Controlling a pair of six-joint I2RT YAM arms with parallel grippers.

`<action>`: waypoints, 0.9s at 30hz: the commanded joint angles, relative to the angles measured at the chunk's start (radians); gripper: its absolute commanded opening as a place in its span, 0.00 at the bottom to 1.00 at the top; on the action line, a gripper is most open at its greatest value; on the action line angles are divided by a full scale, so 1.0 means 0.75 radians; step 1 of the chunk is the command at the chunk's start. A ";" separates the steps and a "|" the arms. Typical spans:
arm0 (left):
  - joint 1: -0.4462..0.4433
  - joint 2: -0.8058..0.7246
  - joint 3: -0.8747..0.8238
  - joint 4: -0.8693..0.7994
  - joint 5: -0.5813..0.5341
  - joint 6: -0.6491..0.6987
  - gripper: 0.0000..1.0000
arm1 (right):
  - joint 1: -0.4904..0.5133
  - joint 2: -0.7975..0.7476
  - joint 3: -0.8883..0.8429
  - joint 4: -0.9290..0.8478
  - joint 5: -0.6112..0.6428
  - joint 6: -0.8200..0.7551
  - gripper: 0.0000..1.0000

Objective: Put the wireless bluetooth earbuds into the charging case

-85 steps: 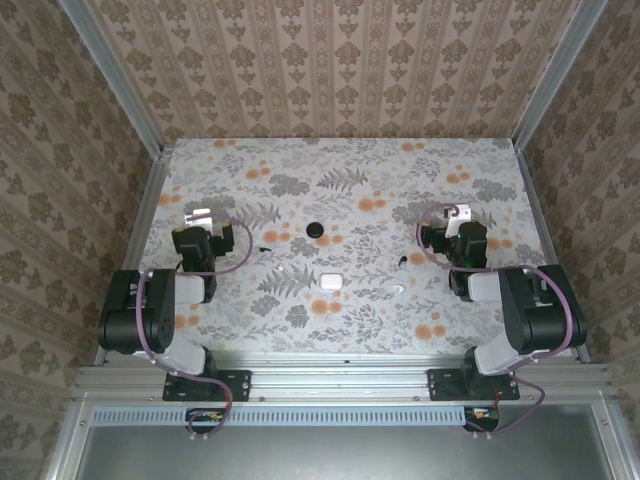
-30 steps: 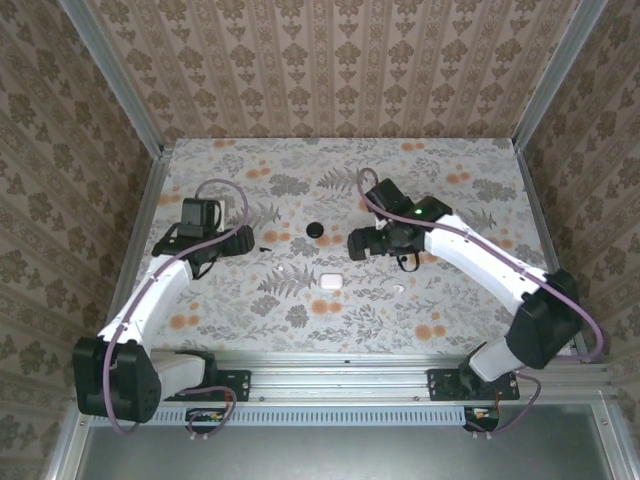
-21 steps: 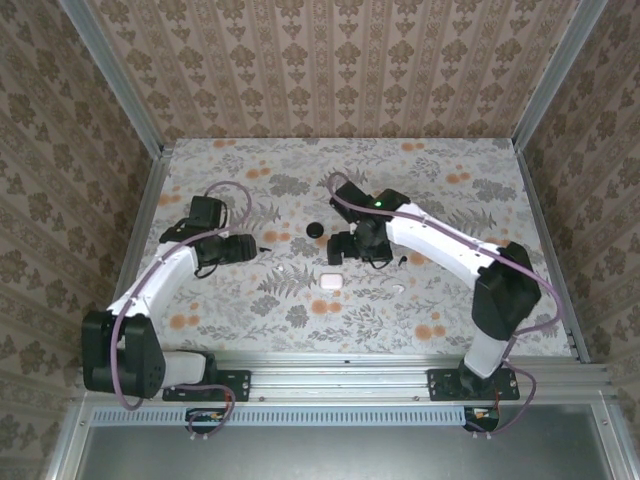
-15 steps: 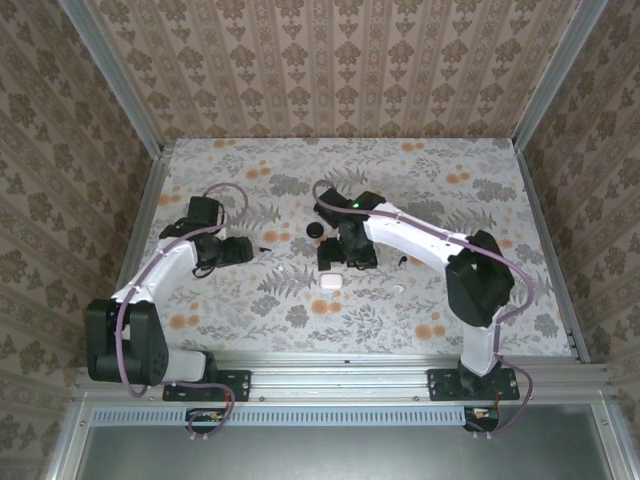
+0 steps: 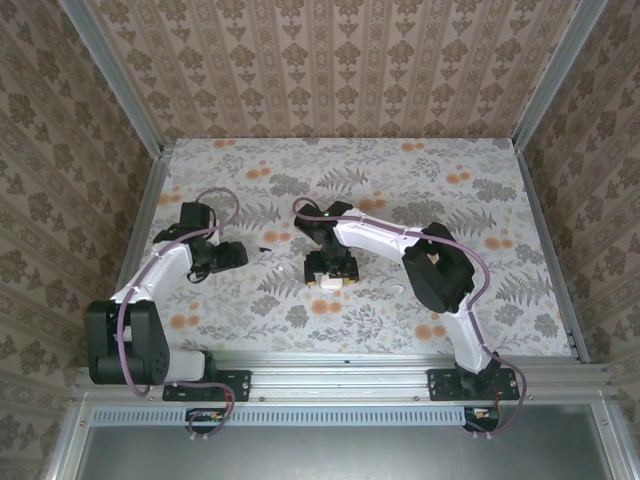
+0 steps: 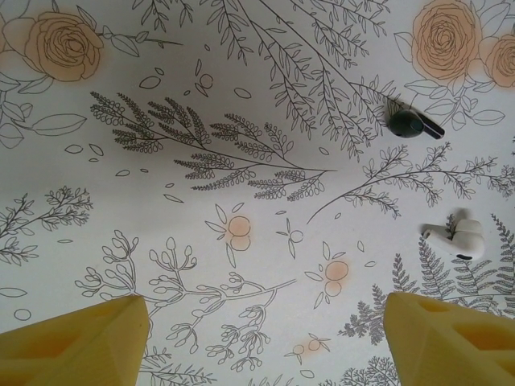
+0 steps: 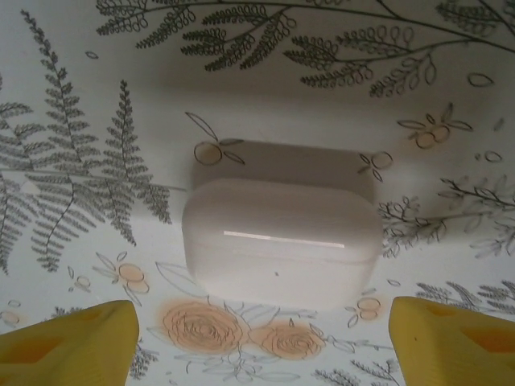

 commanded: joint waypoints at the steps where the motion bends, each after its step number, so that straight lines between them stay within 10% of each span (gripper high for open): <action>1: 0.015 0.015 -0.009 0.014 0.048 0.022 0.78 | 0.001 0.047 0.048 -0.054 0.007 0.025 0.83; 27: 0.019 -0.002 -0.026 0.027 0.022 0.022 0.75 | -0.033 0.115 0.022 0.003 0.092 -0.030 0.64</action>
